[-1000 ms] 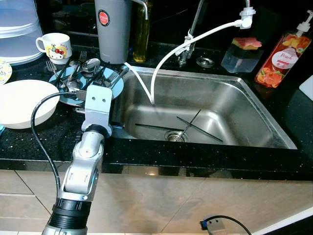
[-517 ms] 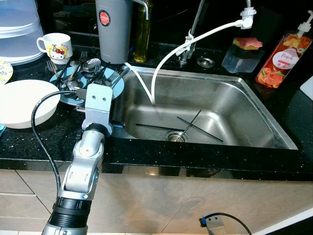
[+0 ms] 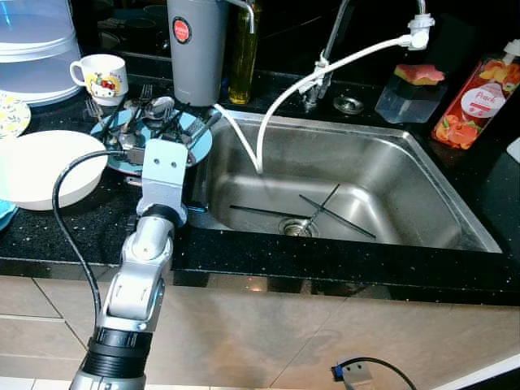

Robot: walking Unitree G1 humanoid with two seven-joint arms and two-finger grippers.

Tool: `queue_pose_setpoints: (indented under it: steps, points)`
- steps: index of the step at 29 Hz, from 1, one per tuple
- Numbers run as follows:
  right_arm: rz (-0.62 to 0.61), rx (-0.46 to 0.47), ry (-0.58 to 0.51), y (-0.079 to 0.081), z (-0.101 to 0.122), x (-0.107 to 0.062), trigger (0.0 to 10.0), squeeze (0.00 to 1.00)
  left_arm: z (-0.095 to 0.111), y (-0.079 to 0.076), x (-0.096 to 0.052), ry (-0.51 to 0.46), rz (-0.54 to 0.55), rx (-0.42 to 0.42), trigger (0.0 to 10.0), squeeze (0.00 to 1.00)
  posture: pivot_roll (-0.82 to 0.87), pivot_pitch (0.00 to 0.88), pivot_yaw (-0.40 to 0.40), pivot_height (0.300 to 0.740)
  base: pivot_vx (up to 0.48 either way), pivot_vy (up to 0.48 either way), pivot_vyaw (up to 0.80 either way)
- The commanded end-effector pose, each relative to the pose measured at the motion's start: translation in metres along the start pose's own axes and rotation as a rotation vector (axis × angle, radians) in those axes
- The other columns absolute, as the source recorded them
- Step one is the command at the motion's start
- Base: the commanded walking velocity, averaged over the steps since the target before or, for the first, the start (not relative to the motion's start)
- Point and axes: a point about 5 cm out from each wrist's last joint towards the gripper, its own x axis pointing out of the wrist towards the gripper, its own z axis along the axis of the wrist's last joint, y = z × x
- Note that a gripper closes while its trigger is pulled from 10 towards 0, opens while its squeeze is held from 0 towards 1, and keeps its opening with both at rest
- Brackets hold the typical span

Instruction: Kitchen organization

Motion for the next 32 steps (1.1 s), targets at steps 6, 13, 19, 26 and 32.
queue_pose_setpoints:
  steps: [6, 13, 19, 26, 32]
  points:
    - [-0.010, 0.011, 0.008, -0.0051, 0.0004, 0.0001, 10.0, 0.00, 0.0019, -0.0035, 0.0018, -0.004, -0.011, -0.003, 10.0, 0.00, 0.25, 0.047, -0.103, 0.740, 0.000, 0.000, 0.00]
    - [-0.011, 0.012, 0.005, -0.0048, 0.0013, 0.0002, 10.0, 0.00, 0.0014, -0.0035, 0.0019, -0.006, -0.015, -0.001, 10.0, 0.00, 0.25, 0.041, -0.102, 0.740, 0.000, 0.000, 0.00]
    - [-0.006, 0.006, 0.005, -0.0030, 0.0013, 0.0003, 10.0, 0.00, 0.0017, -0.0026, 0.0016, -0.008, -0.011, 0.004, 10.0, 0.00, 0.26, 0.036, -0.107, 0.740, 0.000, 0.000, 0.00]
    - [-0.001, 0.000, 0.000, -0.0014, 0.0033, 0.0005, 10.0, 0.00, 0.0022, -0.0004, 0.0010, -0.008, -0.001, 0.006, 10.0, 0.00, 0.26, 0.036, -0.111, 0.740, 0.000, 0.000, 0.00]
    - [-0.001, 0.001, -0.004, -0.0015, 0.0048, 0.0007, 10.0, 0.00, 0.0027, 0.0001, 0.0018, -0.009, 0.000, 0.006, 10.0, 0.00, 0.25, 0.037, -0.109, 0.740, 0.000, 0.000, 0.00]
